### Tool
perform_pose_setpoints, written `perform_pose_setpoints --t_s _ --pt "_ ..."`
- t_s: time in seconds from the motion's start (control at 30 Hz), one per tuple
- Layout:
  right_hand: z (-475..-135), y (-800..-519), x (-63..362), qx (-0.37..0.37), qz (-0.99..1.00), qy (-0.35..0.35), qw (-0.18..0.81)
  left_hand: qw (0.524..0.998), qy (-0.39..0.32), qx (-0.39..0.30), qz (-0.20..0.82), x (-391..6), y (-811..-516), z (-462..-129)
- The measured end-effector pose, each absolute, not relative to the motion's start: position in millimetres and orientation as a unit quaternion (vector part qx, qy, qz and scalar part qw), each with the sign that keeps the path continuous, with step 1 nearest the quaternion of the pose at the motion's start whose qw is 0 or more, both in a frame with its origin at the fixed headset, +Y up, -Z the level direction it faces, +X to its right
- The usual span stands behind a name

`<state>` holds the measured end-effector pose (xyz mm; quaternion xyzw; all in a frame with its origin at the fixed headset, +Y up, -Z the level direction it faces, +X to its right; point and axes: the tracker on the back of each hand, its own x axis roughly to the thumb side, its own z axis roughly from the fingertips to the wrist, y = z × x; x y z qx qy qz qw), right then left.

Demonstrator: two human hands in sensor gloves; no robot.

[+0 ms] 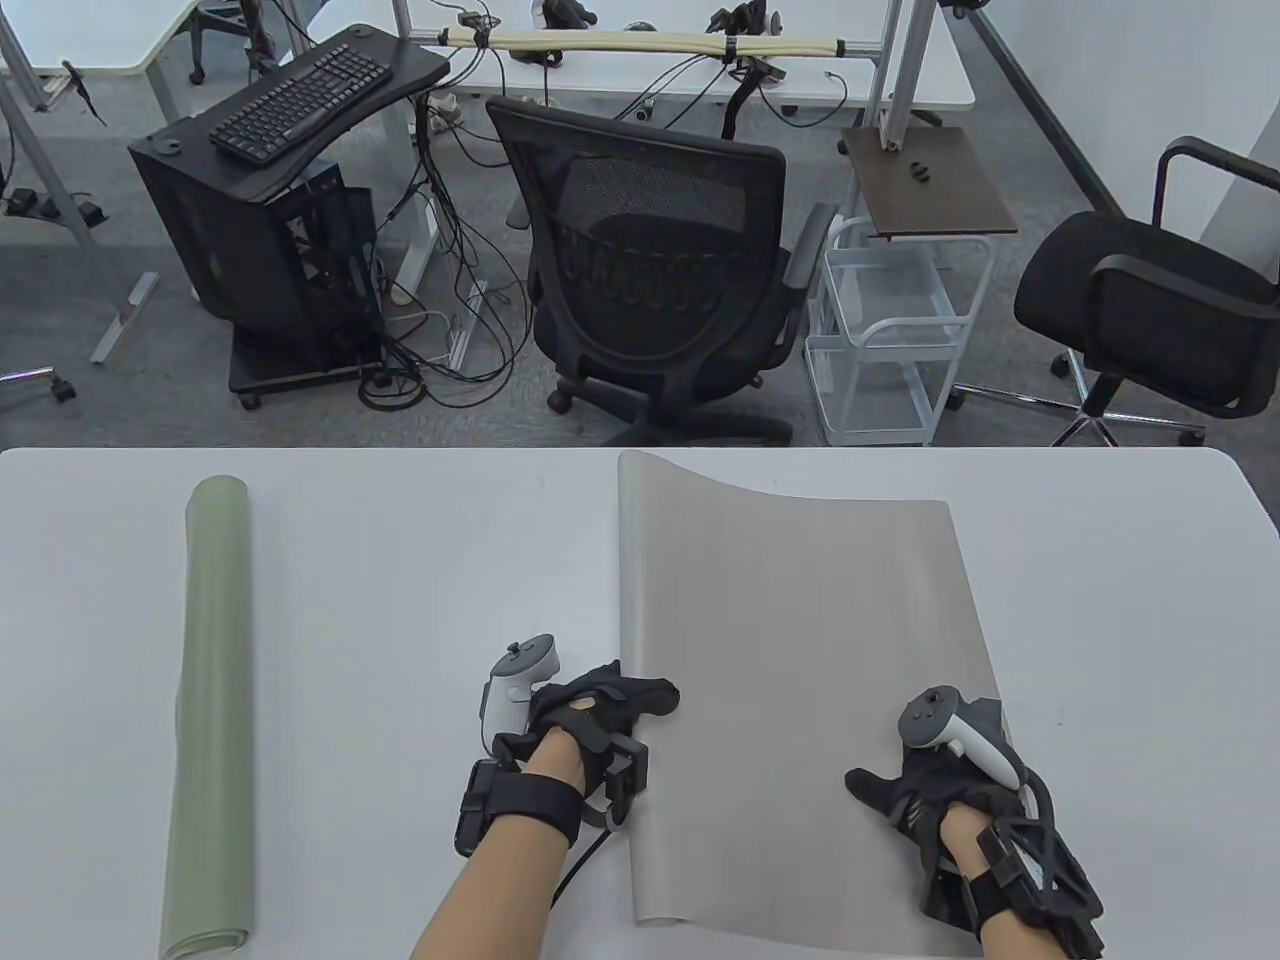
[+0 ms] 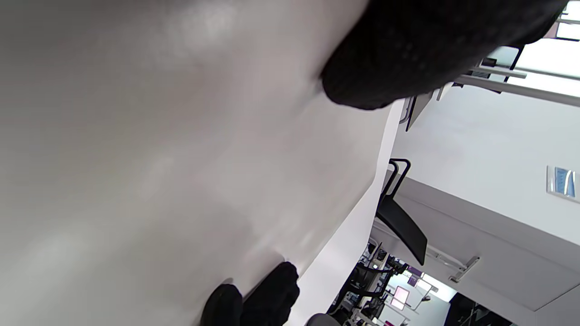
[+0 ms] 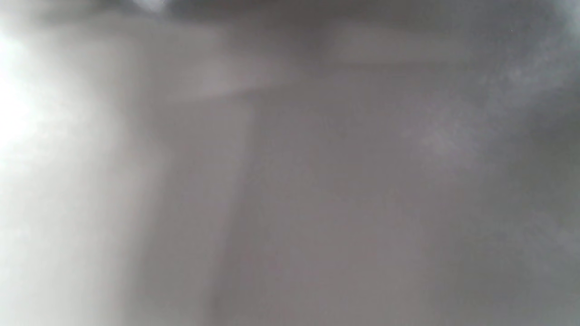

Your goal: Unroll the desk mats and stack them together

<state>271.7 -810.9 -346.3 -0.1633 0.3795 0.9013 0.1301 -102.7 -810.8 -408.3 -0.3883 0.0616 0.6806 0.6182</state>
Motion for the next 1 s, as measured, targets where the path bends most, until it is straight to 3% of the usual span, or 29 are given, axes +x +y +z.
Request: perform_pose_setpoints --t_s 0.13,0.63,0.73,1.0 --pt "-346.3 -811.2 271.7 -0.163 0.901 0.38 0.131 0.636 0.064 -0.382 0.667 -101.6 -806.3 -408.8" --pt "-346.3 -812.0 271.9 -0.16 0.902 0.377 0.134 0.627 0.081 -0.346 0.693 -137.9 -799.9 -405.4" --pt "-345.6 -812.5 272.1 -0.158 0.905 0.372 0.136 0.613 0.085 -0.37 0.693 -139.9 -805.0 -407.2" --pt "-345.9 -812.9 272.5 -0.158 0.904 0.372 0.137 0.645 0.084 -0.363 0.667 -142.1 -797.5 -407.8"
